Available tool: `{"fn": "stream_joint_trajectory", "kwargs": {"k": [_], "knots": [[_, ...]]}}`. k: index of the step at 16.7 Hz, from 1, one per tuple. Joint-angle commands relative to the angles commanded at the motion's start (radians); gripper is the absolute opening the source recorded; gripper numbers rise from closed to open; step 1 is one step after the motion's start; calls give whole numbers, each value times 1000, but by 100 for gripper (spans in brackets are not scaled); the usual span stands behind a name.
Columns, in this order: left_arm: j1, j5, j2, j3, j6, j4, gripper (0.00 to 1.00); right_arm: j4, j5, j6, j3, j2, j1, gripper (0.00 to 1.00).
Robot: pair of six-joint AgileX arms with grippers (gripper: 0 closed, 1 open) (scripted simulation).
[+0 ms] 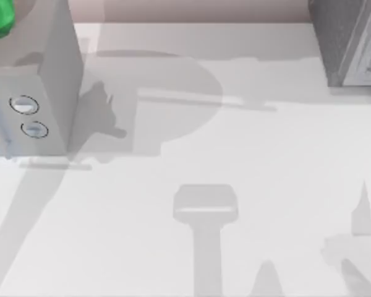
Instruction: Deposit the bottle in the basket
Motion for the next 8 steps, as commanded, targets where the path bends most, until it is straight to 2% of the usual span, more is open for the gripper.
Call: {"fn": "stream_joint_trajectory", "kwargs": {"k": [4, 8], "knots": [[298, 54, 291, 261, -7, 37, 0, 0, 0, 0, 0, 0, 0, 100], [490, 128, 510, 469, -5, 100, 0, 0, 0, 0, 0, 0, 0, 100]]}}
